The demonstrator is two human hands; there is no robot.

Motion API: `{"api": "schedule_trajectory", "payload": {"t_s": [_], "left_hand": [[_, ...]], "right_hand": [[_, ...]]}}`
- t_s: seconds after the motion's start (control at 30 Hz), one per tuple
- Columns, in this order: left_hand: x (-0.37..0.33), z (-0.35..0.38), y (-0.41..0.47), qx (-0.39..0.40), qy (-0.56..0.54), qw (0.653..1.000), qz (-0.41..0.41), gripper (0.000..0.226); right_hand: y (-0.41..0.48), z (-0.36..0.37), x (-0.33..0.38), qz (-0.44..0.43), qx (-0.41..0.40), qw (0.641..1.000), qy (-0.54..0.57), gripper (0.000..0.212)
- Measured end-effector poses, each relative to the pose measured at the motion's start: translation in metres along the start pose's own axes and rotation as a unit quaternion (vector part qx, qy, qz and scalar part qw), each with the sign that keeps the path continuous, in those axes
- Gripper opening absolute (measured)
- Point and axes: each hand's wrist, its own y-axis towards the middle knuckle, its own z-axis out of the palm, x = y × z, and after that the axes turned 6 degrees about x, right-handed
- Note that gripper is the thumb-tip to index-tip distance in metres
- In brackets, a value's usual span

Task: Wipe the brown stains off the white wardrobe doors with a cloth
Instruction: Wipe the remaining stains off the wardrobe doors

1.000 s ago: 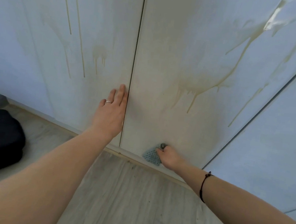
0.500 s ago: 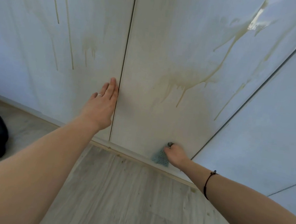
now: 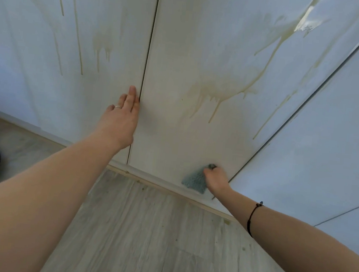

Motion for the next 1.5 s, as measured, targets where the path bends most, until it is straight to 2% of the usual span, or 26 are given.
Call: {"api": "schedule_trajectory", "payload": {"t_s": [0.1, 0.2, 0.3, 0.4, 0.47, 0.5, 0.53, 0.6, 0.67, 0.7, 0.77, 0.83, 0.9, 1.0, 1.03, 1.1, 1.17, 1.27, 1.33, 1.43, 1.5], "left_hand": [[-0.005, 0.001, 0.002, -0.007, 0.002, 1.0, -0.003, 0.094], [-0.004, 0.003, 0.004, -0.012, 0.005, 1.0, -0.006, 0.094], [0.0, 0.003, 0.005, -0.008, -0.016, 1.0, 0.002, 0.096], [0.005, 0.003, 0.004, 0.003, -0.043, 0.999, 0.008, 0.098], [0.007, 0.004, 0.005, 0.003, -0.053, 0.999, 0.009, 0.1], [0.006, 0.005, 0.005, 0.005, -0.057, 0.998, 0.009, 0.102], [0.005, 0.006, 0.006, 0.006, -0.059, 0.998, 0.01, 0.103], [0.003, 0.01, 0.006, 0.001, -0.056, 0.998, 0.009, 0.104], [0.003, 0.01, 0.007, -0.001, -0.054, 0.999, 0.009, 0.104], [0.003, 0.009, 0.007, -0.003, -0.053, 0.999, 0.01, 0.104], [0.005, 0.007, 0.007, -0.004, -0.052, 0.999, 0.009, 0.102], [0.007, 0.006, 0.007, 0.0, -0.053, 0.999, 0.007, 0.102], [0.007, 0.006, 0.007, 0.007, -0.054, 0.999, 0.007, 0.103], [0.005, 0.01, 0.008, 0.012, -0.053, 0.999, 0.002, 0.103], [0.004, 0.013, 0.009, 0.012, -0.057, 0.998, 0.002, 0.103], [0.005, 0.014, 0.009, 0.007, -0.06, 0.998, 0.003, 0.104], [0.008, 0.012, 0.008, 0.009, -0.065, 0.998, 0.009, 0.104], [0.013, 0.007, 0.004, 0.009, -0.082, 0.996, 0.017, 0.102], [0.015, 0.004, 0.003, 0.026, -0.1, 0.994, 0.023, 0.099], [0.018, 0.001, 0.007, 0.048, -0.133, 0.989, 0.03, 0.098], [0.023, 0.003, 0.009, 0.048, -0.14, 0.989, 0.031, 0.099]], "right_hand": [[-0.002, -0.006, 0.048, -0.105, -0.079, 0.984, 0.12, 0.029], [-0.002, -0.007, 0.083, -0.18, -0.071, 0.955, 0.224, 0.03], [-0.002, 0.008, 0.055, -0.128, -0.019, 0.97, 0.204, 0.03], [-0.005, 0.022, 0.018, -0.04, 0.049, 0.993, 0.1, 0.03], [-0.005, 0.021, 0.036, -0.045, 0.05, 0.993, 0.1, 0.036], [-0.008, 0.017, 0.056, -0.077, 0.048, 0.989, 0.118, 0.034], [-0.009, 0.012, 0.079, -0.126, 0.045, 0.98, 0.149, 0.027], [-0.011, 0.001, 0.127, -0.23, 0.047, 0.94, 0.249, 0.012], [-0.012, -0.004, 0.156, -0.268, 0.045, 0.896, 0.351, 0.01], [-0.012, -0.002, 0.159, -0.267, 0.035, 0.892, 0.362, 0.01], [-0.011, 0.012, 0.139, -0.227, 0.03, 0.92, 0.317, 0.009], [-0.009, 0.028, 0.104, -0.137, 0.063, 0.95, 0.272, 0.021], [-0.009, 0.035, 0.082, -0.086, 0.075, 0.966, 0.231, 0.023], [-0.009, 0.026, 0.11, -0.16, 0.039, 0.962, 0.219, 0.008], [-0.01, 0.02, 0.131, -0.202, 0.024, 0.949, 0.241, 0.004], [-0.01, -0.001, 0.177, -0.272, 0.007, 0.907, 0.322, 0.009], [-0.007, -0.012, 0.201, -0.301, -0.014, 0.877, 0.374, 0.009], [-0.003, 0.016, 0.17, -0.252, -0.076, 0.932, 0.248, 0.016], [-0.002, 0.045, 0.131, -0.203, -0.028, 0.964, 0.171, 0.008], [-0.009, 0.053, 0.126, -0.185, -0.014, 0.966, 0.182, 0.008], [-0.009, 0.04, 0.162, -0.219, -0.06, 0.945, 0.236, 0.021]]}}
